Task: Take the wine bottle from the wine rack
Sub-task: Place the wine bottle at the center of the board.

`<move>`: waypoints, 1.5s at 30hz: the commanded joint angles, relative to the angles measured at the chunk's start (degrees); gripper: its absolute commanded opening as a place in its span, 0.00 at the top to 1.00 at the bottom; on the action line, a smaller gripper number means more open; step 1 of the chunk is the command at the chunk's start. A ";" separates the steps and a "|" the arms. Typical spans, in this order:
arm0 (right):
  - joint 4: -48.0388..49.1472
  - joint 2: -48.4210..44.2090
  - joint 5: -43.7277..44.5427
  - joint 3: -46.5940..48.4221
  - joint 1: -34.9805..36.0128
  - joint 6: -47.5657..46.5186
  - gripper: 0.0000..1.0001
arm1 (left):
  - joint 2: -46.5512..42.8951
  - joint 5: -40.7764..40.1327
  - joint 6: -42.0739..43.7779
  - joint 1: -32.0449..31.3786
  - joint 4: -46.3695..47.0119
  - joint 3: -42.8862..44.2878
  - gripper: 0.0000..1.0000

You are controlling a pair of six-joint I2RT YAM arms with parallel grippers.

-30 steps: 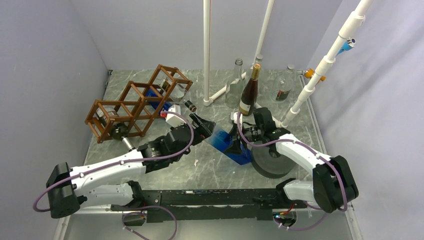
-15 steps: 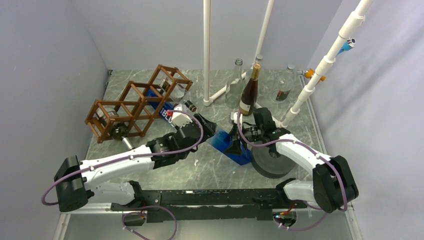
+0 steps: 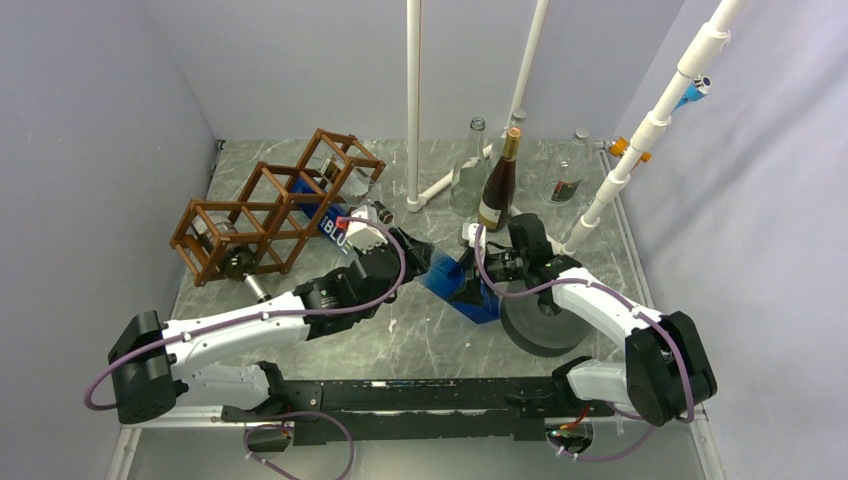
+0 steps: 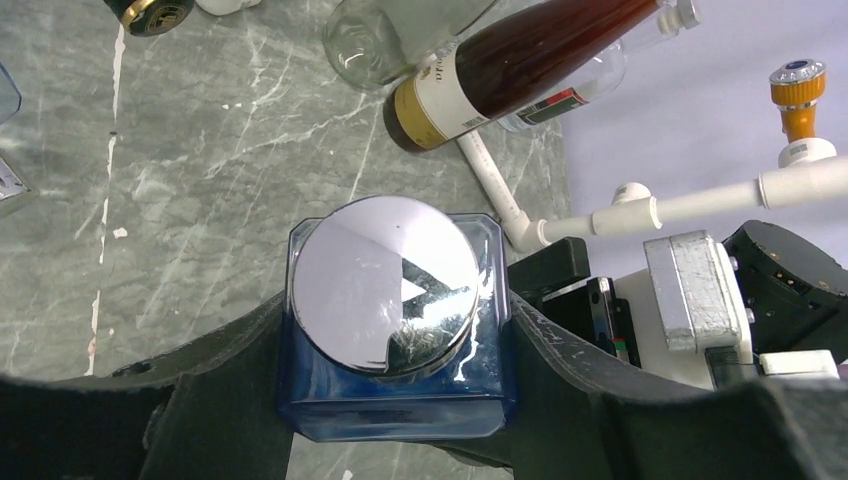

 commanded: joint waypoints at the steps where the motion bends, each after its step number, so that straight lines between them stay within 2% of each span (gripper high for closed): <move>1: 0.26 -1.52 -6.71 2.30 0.01 -1.64 0.31 | -3.10 -0.48 6.44 -0.24 8.37 0.06 1.00; 3: -0.52 -1.87 -6.28 2.49 0.00 -1.98 0.16 | -3.30 -0.73 7.07 -0.28 8.29 0.16 1.00; 4: -1.04 -1.98 -6.05 2.56 0.01 -2.20 0.12 | -3.46 -0.80 7.29 -0.34 8.42 0.05 1.00; 9: -2.96 -2.34 -5.31 3.53 -0.07 -3.16 0.01 | -4.43 -1.41 10.25 -0.27 9.67 0.12 1.00; 12: -7.38 -2.62 -5.91 5.39 -0.35 -6.43 0.00 | -5.07 -1.75 13.27 -0.22 10.14 0.71 1.00; 17: -20.44 -4.00 -8.25 9.81 -2.41 -16.76 0.00 | -6.02 -1.50 20.41 -0.21 11.67 1.81 1.00; 25: -32.16 -8.28 -9.65 12.18 -7.12 -26.10 0.00 | -4.53 6.05 34.38 1.08 16.41 4.55 1.00; 38: -38.30 -10.88 -11.11 13.61 -14.71 -29.56 0.00 | 0.09 26.84 43.59 9.84 16.12 10.92 1.00; 45: -39.08 -11.24 -11.88 13.69 -17.13 -30.23 0.00 | 4.47 30.31 48.99 12.42 16.50 16.38 1.00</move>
